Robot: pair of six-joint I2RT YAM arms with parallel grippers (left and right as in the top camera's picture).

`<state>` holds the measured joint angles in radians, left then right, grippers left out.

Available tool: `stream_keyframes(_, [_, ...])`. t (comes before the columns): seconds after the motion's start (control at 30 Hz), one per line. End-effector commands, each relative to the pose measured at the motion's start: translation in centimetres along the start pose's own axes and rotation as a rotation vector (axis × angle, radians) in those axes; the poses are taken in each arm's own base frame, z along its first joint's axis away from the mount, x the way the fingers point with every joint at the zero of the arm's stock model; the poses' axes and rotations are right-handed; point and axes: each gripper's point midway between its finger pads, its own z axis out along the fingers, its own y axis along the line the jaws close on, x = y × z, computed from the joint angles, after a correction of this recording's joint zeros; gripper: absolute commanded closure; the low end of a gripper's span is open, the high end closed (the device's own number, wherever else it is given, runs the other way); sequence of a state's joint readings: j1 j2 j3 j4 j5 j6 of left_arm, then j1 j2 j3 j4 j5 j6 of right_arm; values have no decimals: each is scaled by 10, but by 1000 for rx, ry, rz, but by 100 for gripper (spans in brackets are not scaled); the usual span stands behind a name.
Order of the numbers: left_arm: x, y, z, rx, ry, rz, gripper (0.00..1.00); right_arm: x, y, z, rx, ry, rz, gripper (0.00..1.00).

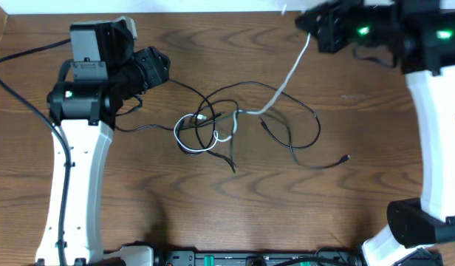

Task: Untangle cables

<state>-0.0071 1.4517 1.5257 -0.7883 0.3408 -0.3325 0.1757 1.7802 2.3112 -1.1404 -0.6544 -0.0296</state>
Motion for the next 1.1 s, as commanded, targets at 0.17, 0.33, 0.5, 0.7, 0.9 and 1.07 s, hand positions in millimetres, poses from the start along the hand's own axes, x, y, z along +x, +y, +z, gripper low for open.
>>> stream_keyframes(0.17, [2, 1, 13, 8, 39, 55, 49, -49, -3, -65, 171, -192, 26, 99])
stream_keyframes(0.33, [10, -12, 18, 87, 82, 117, 48, -43, -33, -73, 304, -194, 133, 99])
stream_keyframes(0.5, [26, -28, 29, 128, 136, 169, 47, -31, -45, -63, 319, -151, 174, 99])
stream_keyframes(0.7, [59, -55, 57, 165, 244, 236, 46, -25, -49, -58, 324, -128, 189, 99])
stream_keyframes(0.9, [92, -85, 66, 254, 334, 336, 46, -17, -57, -61, 370, -104, 208, 99])
stream_keyframes(1.07, [111, -102, 62, 294, 373, 393, 46, -14, -60, -63, 380, -96, 219, 99])
